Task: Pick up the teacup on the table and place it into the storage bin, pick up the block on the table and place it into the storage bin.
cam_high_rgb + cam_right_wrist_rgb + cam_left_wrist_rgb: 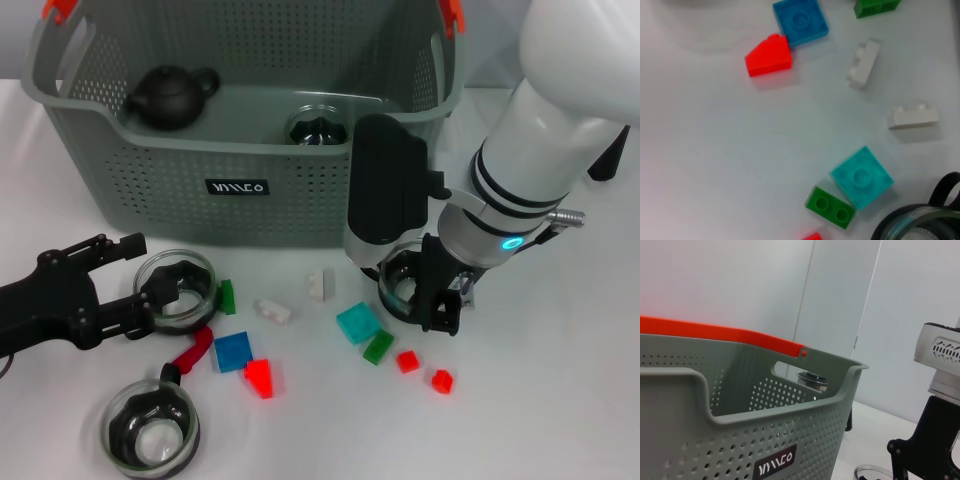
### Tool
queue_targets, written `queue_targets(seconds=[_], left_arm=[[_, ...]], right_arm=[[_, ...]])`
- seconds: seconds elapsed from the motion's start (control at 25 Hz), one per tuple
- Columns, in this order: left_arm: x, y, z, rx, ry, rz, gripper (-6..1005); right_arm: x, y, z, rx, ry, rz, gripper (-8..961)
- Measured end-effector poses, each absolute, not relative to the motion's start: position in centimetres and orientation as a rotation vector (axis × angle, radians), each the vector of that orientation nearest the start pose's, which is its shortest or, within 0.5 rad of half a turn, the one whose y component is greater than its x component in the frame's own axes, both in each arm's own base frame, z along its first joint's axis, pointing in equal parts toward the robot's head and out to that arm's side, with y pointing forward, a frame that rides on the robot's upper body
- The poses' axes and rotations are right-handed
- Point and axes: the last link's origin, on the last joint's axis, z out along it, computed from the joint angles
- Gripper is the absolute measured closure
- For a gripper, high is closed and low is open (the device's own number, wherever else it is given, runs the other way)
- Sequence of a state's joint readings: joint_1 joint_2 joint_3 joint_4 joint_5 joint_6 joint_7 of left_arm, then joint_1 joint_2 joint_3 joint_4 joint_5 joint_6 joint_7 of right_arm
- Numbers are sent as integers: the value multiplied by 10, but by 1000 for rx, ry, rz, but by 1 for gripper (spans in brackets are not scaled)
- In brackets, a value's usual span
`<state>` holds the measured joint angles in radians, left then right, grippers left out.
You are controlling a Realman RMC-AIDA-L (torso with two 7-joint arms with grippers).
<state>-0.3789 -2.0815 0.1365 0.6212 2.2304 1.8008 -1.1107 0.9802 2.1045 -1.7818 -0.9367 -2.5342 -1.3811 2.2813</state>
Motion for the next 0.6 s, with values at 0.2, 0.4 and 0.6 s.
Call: queue_targets(seconds=[0.2,0.4,0.6], left_arm=[[-331,255,36,-2459,-644,-851,222],[-331,255,37,-2458,-643,-848,222],[-331,255,37,-2458,-643,-846,223]], right_arm=[[116,365,-91,-2892,60,-913,903],[107,362,-70,-2941,110,-831,904],[99,356,-29,-3075,175,-634,904]])
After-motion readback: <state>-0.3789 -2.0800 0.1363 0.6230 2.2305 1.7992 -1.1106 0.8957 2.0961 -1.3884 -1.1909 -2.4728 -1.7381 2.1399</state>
